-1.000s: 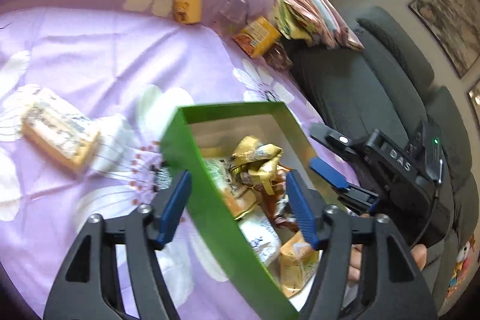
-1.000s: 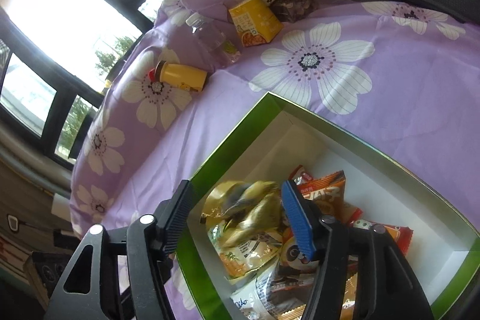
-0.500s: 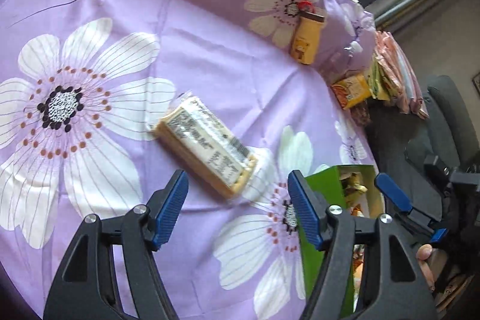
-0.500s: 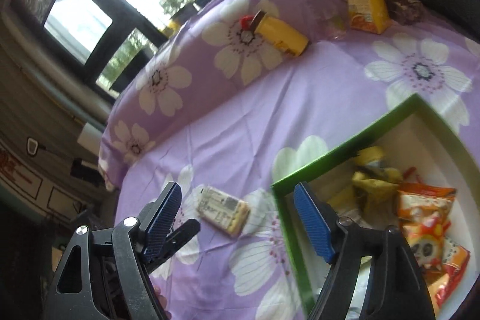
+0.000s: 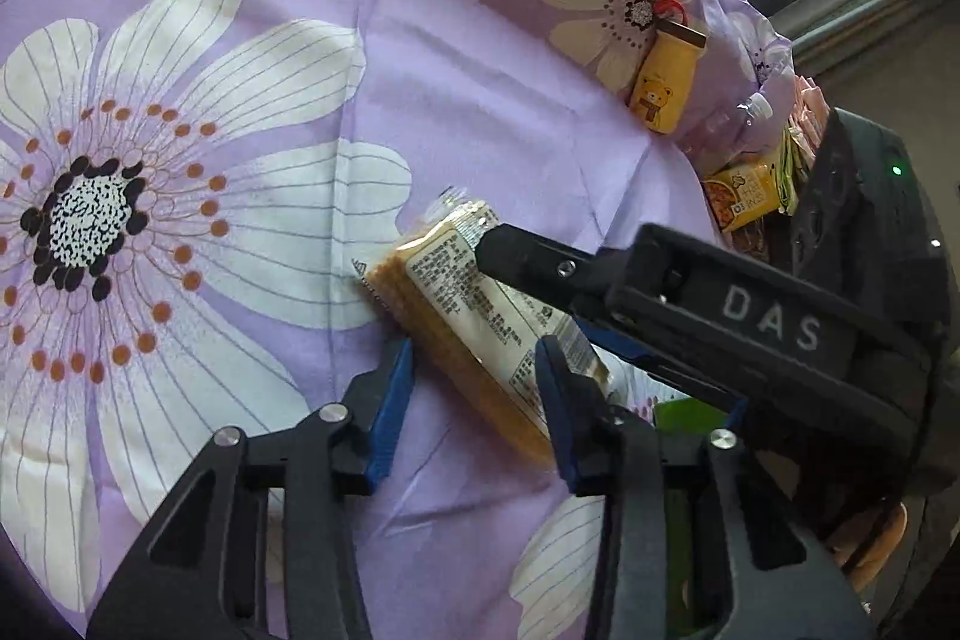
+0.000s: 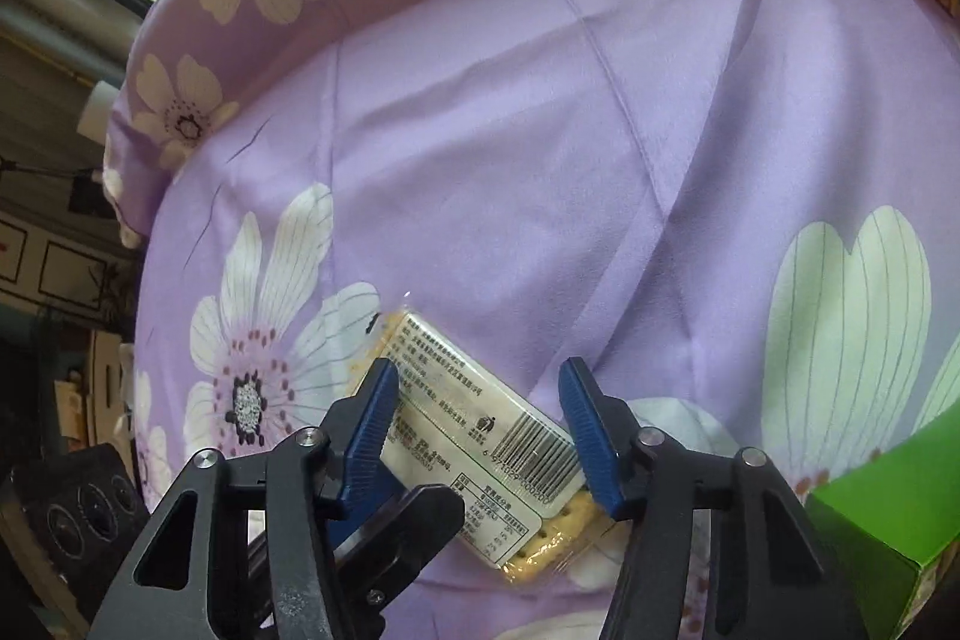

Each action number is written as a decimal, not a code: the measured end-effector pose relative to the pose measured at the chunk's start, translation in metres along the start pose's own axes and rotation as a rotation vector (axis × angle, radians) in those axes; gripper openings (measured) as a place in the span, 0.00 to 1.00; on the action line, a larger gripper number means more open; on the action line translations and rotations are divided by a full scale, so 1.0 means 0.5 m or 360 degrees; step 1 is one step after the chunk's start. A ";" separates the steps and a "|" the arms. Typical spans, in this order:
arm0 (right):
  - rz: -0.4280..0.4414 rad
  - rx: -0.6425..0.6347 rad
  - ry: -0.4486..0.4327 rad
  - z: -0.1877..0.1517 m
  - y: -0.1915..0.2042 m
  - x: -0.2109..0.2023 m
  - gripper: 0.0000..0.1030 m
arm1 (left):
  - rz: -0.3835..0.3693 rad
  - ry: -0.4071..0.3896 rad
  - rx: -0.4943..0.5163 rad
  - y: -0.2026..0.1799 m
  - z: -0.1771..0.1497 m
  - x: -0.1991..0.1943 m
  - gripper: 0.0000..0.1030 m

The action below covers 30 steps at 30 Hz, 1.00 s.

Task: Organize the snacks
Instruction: 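Lift and carry the wafer bar packet over the green box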

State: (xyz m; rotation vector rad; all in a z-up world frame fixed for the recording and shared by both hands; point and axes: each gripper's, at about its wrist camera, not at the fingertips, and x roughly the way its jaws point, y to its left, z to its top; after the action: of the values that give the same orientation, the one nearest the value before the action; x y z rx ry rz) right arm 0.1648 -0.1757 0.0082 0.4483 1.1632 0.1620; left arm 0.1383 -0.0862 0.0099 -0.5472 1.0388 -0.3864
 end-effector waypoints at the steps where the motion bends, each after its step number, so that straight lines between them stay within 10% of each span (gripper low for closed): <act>1: 0.0016 -0.0038 -0.0011 -0.005 0.002 -0.005 0.53 | 0.0011 -0.0003 -0.0001 0.001 -0.001 -0.001 0.29; 20: 0.0164 0.0064 0.0095 -0.238 0.007 -0.103 0.51 | 0.0015 0.0074 0.0183 0.008 -0.197 -0.149 0.28; 30: 0.0312 0.0061 -0.0120 -0.342 0.023 -0.192 0.51 | 0.0078 -0.0123 0.0341 -0.049 -0.272 -0.238 0.28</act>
State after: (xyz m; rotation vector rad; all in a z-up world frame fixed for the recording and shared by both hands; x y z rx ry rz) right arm -0.0278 -0.1551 0.0399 0.5980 1.0493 0.2908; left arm -0.0381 -0.0741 0.0543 -0.3415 0.9215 -0.4240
